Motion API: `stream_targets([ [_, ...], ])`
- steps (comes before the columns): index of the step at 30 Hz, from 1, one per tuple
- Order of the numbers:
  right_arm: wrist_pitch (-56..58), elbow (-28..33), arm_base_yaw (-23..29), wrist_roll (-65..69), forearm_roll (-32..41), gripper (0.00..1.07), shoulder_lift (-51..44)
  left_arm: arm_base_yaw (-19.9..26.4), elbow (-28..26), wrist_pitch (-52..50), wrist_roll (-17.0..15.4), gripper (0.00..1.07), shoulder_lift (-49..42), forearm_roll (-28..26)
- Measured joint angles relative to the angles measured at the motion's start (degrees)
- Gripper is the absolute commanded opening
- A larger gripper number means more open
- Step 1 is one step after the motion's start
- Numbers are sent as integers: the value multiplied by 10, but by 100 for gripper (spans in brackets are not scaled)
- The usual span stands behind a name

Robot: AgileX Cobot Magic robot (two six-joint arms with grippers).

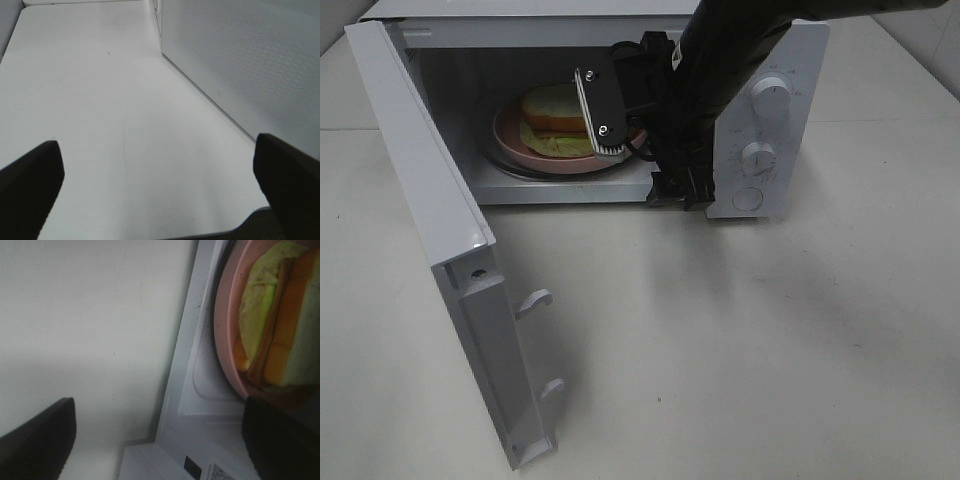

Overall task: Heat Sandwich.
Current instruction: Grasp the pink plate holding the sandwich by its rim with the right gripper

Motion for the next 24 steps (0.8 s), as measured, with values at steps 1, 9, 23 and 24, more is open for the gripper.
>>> stream_targets([
  [1,0,-8,0,0,0,85,5,0,0,0,0,98,0,0],
  [9,0,-66,0,7,0,85,67,0,0,0,0,98,0,0],
  [23,0,-156,0,7,1,81,154,0,0,0,0,98,0,0],
  [24,0,-163,0,7,1,81,160,0,0,0,0,98,0,0],
])
